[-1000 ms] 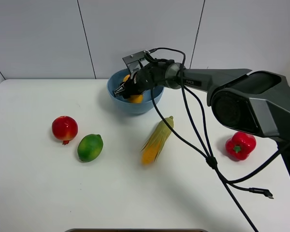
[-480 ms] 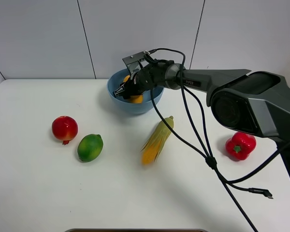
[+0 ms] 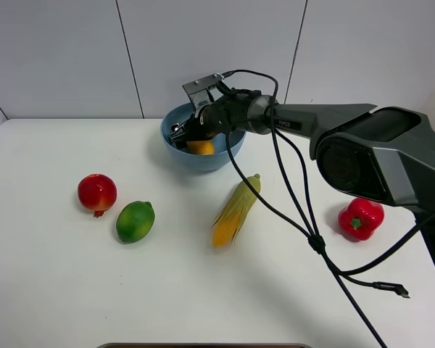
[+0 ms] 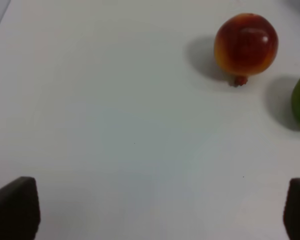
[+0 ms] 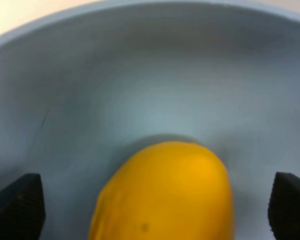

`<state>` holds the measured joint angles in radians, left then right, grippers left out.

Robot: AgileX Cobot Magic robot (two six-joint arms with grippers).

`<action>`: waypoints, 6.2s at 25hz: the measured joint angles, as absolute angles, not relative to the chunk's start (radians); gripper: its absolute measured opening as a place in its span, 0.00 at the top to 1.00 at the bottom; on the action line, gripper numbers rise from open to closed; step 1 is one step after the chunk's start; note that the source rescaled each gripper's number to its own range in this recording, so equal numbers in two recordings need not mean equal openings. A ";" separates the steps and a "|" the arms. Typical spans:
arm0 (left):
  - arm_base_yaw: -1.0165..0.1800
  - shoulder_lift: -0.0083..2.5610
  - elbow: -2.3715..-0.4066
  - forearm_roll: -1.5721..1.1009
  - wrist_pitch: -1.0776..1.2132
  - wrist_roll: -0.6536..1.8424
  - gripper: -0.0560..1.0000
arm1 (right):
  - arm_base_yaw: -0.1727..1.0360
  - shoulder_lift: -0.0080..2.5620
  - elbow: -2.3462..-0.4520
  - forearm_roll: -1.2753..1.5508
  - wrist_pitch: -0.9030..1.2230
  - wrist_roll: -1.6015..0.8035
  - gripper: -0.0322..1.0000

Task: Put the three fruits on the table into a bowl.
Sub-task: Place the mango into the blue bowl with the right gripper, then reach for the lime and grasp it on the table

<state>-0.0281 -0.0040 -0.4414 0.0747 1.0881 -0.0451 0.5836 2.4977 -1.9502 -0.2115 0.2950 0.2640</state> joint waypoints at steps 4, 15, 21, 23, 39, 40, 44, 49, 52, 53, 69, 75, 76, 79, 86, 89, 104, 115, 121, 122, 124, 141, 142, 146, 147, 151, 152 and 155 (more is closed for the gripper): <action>-0.028 -0.004 -0.441 0.075 1.088 -0.045 0.00 | 0.584 2.495 -1.950 -0.211 0.295 0.264 0.18; -0.028 -0.004 -0.441 0.075 1.088 -0.045 0.00 | 0.600 2.356 -1.950 -0.214 0.407 0.264 0.18; -0.028 -0.004 -0.441 0.075 1.088 -0.045 0.00 | 0.627 2.224 -1.950 -0.218 0.519 0.264 0.14; -0.028 -0.004 -0.441 0.075 1.088 -0.045 0.00 | 0.632 2.178 -1.950 -0.228 0.545 0.264 0.06; -0.028 -0.004 -0.441 0.075 1.088 -0.045 0.00 | 0.647 1.730 -1.950 -0.291 0.821 0.264 0.00; -0.028 -0.004 -0.441 0.075 1.088 -0.045 0.00 | 0.647 1.705 -1.950 -0.303 0.840 0.264 0.00; -0.028 -0.004 -0.441 0.075 1.088 -0.045 0.00 | 0.645 1.590 -1.950 -0.362 0.942 0.260 0.00; -0.028 -0.004 -0.441 0.075 1.088 -0.045 0.00 | 0.645 1.438 -1.950 -0.453 1.081 0.232 0.00; -0.028 -0.004 -0.441 0.075 1.088 -0.045 0.00 | 0.645 1.355 -1.951 -0.493 1.145 0.211 0.00; -0.028 -0.004 -0.441 0.075 1.088 -0.045 0.00 | 0.645 1.328 -1.951 -0.500 1.167 0.201 0.00; -0.028 -0.004 -0.441 0.075 1.088 -0.045 0.00 | 0.258 0.869 -1.854 -0.353 1.217 -0.024 0.00; -0.028 -0.004 -0.441 0.075 1.088 -0.045 0.00 | 0.112 0.683 -1.616 -0.236 1.220 -0.032 0.00; -0.028 -0.004 -0.441 0.075 1.088 -0.045 0.00 | 0.106 0.654 -1.561 -0.225 1.220 -0.030 0.00; -0.028 -0.004 -0.441 0.075 1.088 -0.045 0.00 | 0.102 0.549 -1.391 -0.200 1.223 0.006 0.00; -0.028 -0.004 -0.441 0.075 1.088 -0.045 0.00 | 0.102 0.338 -1.022 -0.186 1.205 0.068 0.00; -0.028 -0.004 -0.441 0.075 1.088 -0.045 0.00 | 0.102 0.263 -0.900 -0.163 1.196 0.093 0.00; -0.028 -0.004 -0.441 0.075 1.088 -0.045 0.00 | 0.065 0.004 -0.591 -0.105 1.105 0.098 0.00; -0.028 -0.004 -0.441 0.075 1.088 -0.045 0.00 | 0.065 -0.003 -0.562 -0.098 1.100 0.082 0.00; -0.028 -0.004 -0.441 0.075 1.088 -0.045 0.00 | 0.065 -0.003 -0.562 -0.098 1.100 0.082 0.00; -0.028 -0.004 -0.441 0.075 1.088 -0.045 0.00 | 0.065 -0.003 -0.562 -0.098 1.100 0.082 0.00; -0.028 -0.004 -0.441 0.075 1.088 -0.045 0.00 | 0.065 -0.003 -0.562 -0.098 1.100 0.082 0.00; -0.028 -0.004 -0.441 0.098 1.088 -0.045 0.00 | 0.065 -0.003 -0.562 -0.098 1.100 0.082 0.00; -0.028 -0.004 -0.441 0.099 1.088 -0.045 0.00 | 0.065 -0.003 -0.562 -0.098 1.100 0.082 0.00; -0.028 -0.004 -0.441 0.116 1.088 -0.045 0.00 | 0.065 -0.003 -0.562 -0.098 1.100 0.082 0.00; -0.028 -0.004 -0.441 0.118 1.088 -0.045 0.00 | 0.065 -0.003 -0.562 -0.098 1.100 0.082 0.00; -0.028 -0.004 -0.441 0.118 1.088 -0.046 0.00 | 0.065 -0.003 -0.562 -0.098 1.100 0.082 0.00; -0.028 -0.004 -0.441 0.119 1.088 -0.051 0.00 | 0.065 -0.003 -0.562 -0.098 1.100 0.082 0.00; -0.028 0.028 -0.465 0.120 1.092 -0.066 0.00 | 0.065 -0.003 -0.562 -0.098 1.100 0.082 0.00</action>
<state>-0.0281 0.0277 -0.4645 0.1205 1.0916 -0.0663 0.0649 -0.0028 -0.5619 -0.0980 1.1002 0.0821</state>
